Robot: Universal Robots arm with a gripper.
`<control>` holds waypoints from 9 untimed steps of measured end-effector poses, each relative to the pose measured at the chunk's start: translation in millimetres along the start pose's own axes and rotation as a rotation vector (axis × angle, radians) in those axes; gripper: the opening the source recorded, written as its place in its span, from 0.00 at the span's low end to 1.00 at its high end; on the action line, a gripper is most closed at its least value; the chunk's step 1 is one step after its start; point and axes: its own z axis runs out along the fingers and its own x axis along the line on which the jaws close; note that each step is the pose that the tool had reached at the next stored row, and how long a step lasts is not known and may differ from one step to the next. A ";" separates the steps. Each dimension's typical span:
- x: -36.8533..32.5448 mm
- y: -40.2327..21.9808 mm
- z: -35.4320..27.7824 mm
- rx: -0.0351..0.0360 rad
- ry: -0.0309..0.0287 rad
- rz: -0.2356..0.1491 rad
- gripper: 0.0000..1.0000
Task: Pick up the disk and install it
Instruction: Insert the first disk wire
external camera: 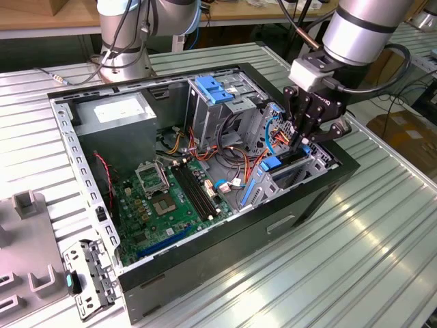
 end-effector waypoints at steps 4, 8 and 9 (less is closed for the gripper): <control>0.0 0.0 0.2 -0.0019 0.0000 0.018 0.17; 0.0 0.0 0.8 -0.0031 0.0000 0.035 0.17; 0.0 -0.1 1.1 -0.0035 0.0001 0.036 0.17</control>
